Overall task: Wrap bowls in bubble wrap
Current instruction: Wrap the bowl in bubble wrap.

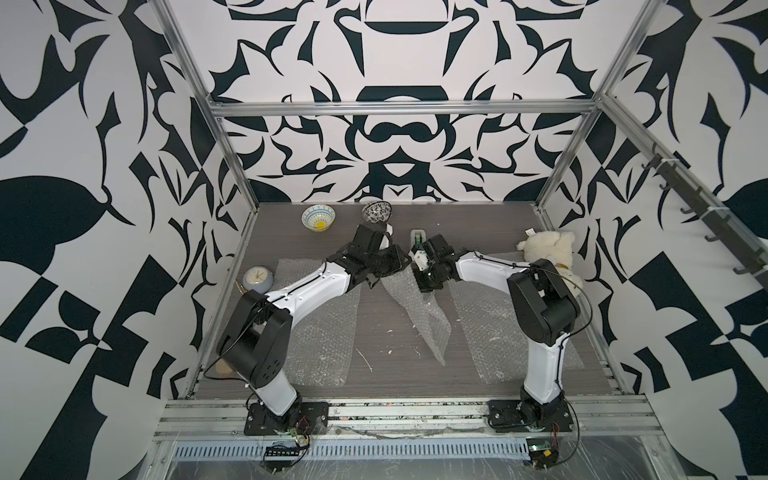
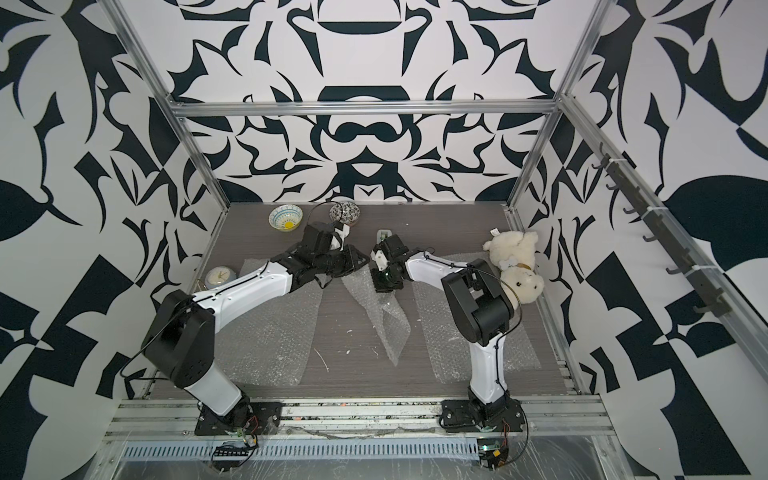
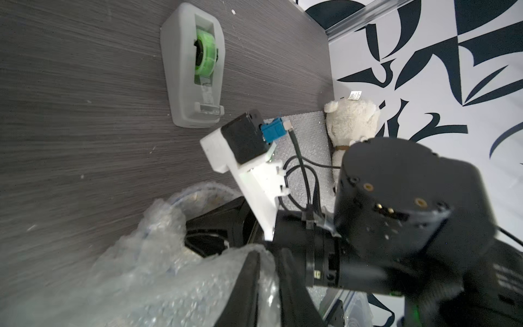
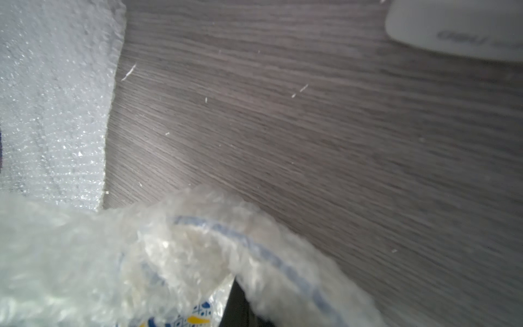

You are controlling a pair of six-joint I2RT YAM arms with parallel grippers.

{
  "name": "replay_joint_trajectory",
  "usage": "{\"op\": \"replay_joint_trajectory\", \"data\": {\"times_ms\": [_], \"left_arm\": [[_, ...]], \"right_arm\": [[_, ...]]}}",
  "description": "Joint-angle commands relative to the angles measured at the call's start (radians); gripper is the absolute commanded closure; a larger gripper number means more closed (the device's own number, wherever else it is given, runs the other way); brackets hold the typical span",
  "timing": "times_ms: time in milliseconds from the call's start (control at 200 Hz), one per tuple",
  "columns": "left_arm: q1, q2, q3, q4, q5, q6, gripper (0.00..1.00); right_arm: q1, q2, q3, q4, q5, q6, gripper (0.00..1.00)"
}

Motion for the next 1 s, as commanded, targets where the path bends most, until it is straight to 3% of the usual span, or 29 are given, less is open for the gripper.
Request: {"op": "replay_joint_trajectory", "data": {"times_ms": [0,425,730,995], "left_arm": [[-0.003,0.05,0.018,0.068,0.061,0.012,0.83],[0.014,0.053,-0.009,0.043,0.02,0.028,0.82],[-0.017,0.18,0.079,0.032,0.087,0.033,0.82],[-0.028,0.317,0.123,0.047,0.1,0.015,0.82]], "right_arm": [[-0.008,0.009,-0.042,-0.041,-0.001,-0.001,0.94],[-0.028,-0.086,-0.038,-0.021,-0.114,0.011,0.9],[-0.12,-0.185,-0.156,0.135,-0.26,0.126,0.95],[-0.176,-0.277,-0.209,0.139,-0.212,0.136,0.98]]}}
